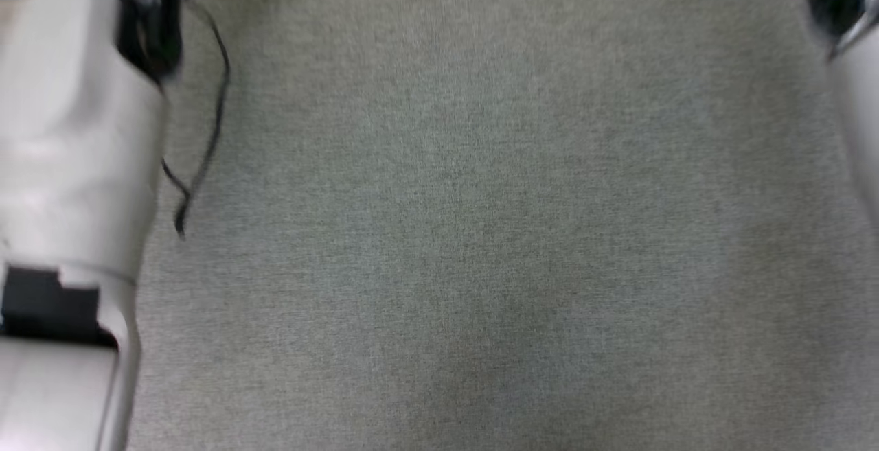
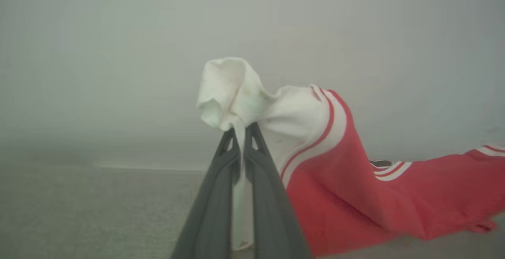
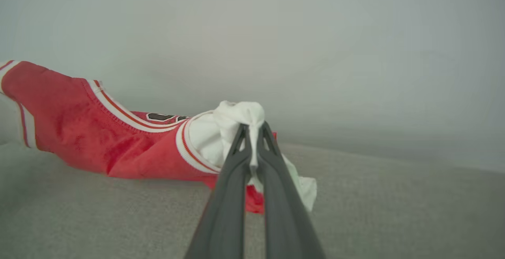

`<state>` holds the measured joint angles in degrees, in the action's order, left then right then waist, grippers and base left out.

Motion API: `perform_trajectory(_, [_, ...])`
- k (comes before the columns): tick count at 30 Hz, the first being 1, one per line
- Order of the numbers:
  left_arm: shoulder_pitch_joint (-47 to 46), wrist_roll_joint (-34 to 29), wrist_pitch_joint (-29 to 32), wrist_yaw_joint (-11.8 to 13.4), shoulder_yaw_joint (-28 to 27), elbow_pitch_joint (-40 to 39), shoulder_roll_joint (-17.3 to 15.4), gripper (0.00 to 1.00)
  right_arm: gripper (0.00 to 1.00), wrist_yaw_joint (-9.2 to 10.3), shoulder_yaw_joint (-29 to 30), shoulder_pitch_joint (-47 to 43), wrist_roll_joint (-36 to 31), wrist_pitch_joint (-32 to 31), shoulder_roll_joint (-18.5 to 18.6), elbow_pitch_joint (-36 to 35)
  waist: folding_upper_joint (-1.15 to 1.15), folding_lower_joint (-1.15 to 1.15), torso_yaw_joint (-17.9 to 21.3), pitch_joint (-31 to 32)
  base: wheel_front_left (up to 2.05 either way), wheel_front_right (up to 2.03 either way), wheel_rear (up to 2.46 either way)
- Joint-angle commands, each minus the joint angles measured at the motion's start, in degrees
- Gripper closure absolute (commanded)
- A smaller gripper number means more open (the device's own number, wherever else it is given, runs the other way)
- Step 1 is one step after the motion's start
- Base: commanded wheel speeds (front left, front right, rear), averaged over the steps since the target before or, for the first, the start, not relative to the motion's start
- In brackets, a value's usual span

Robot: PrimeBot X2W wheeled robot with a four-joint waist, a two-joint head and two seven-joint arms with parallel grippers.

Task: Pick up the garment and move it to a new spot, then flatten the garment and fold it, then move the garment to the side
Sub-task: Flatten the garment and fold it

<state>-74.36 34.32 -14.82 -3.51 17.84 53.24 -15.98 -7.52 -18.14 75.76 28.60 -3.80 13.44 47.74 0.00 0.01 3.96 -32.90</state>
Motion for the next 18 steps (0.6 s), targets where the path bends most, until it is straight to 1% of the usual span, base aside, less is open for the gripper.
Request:
perform_trajectory(1, [4.0, 0.5, -0.3, -0.4, -0.7, 0.0, -0.2, 1.0, 1.0, 0.06, -1.1, -4.3, 1.6, 0.7, 0.8, -1.0, 0.0, -0.01, -0.2, 3.8, 0.0, 0.0, 0.0])
perform_trajectory(4, [11.4, 1.5, -0.4, -0.6, -3.1, -2.3, -0.4, 1.0, 1.0, 0.05, -2.8, -11.7, 4.0, 1.8, 1.9, -2.9, 0.0, -0.01, -0.2, 7.4, 0.0, 0.0, 0.0])
perform_trajectory(10, [30.2, 0.8, -0.4, 0.6, -9.0, -12.4, 0.4, 1.0, 1.0, 0.05, -5.1, -26.5, 7.3, 3.3, 3.9, -8.3, 0.0, -0.01, 0.2, 13.9, 0.0, 0.0, 0.0])
perform_trajectory(12, [36.5, 0.1, -0.4, 1.0, -10.0, -16.1, 1.3, 1.0, 1.0, 0.05, -5.1, -31.6, 8.3, 3.7, 4.7, -10.2, 0.0, -0.01, -0.1, 16.0, 0.0, 0.0, 0.0])
perform_trajectory(18, [53.1, -1.9, -0.4, 2.1, -11.6, -24.8, 2.3, 1.0, 1.0, 0.05, -3.4, -46.6, 9.3, 4.1, 5.9, -17.2, 0.0, -0.01, -0.5, 21.7, 0.0, 0.0, 0.0])
